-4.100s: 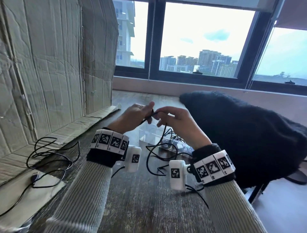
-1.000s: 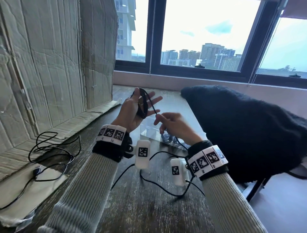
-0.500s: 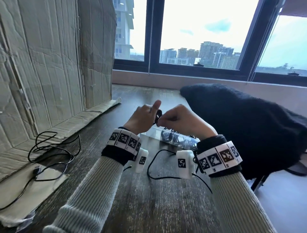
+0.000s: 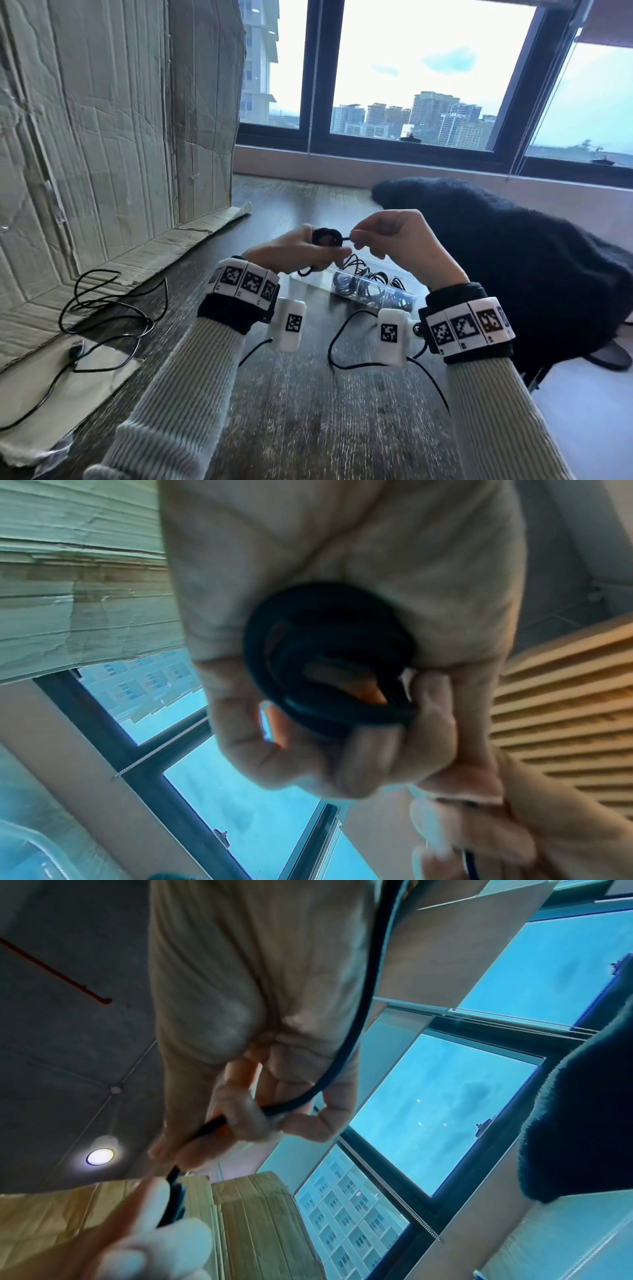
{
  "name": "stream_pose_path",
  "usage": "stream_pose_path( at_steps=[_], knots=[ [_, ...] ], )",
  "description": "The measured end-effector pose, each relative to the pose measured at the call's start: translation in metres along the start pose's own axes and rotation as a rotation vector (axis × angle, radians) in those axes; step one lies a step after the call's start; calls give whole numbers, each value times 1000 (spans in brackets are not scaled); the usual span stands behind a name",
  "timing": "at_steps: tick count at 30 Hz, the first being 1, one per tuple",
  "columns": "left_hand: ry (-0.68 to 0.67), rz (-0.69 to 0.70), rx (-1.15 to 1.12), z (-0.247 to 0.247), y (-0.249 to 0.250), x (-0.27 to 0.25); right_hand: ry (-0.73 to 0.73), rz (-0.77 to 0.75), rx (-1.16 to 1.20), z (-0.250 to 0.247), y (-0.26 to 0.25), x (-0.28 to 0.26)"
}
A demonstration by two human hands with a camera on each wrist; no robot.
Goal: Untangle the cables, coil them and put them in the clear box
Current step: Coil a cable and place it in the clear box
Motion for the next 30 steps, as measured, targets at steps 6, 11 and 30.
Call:
stream_pose_path(
  at_steps=[6, 11, 30],
  knots=[
    [211, 78, -677, -21, 2, 0, 114, 79, 72, -17, 16, 4],
    [387, 217, -1121, -54, 1, -4, 199, 160, -4, -9, 38, 8],
    [830, 149, 250, -106, -6, -32, -426, 256, 51, 45, 6, -24]
  ],
)
Point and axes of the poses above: each hand's wrist, its own x-axis towards the middle knuckle, its own z-axis out of the palm, y = z × x, the point moved 10 cm from there along x, towards the middle knuckle, and after that the axes turned 2 degrees about z, right-handed, at the moved point
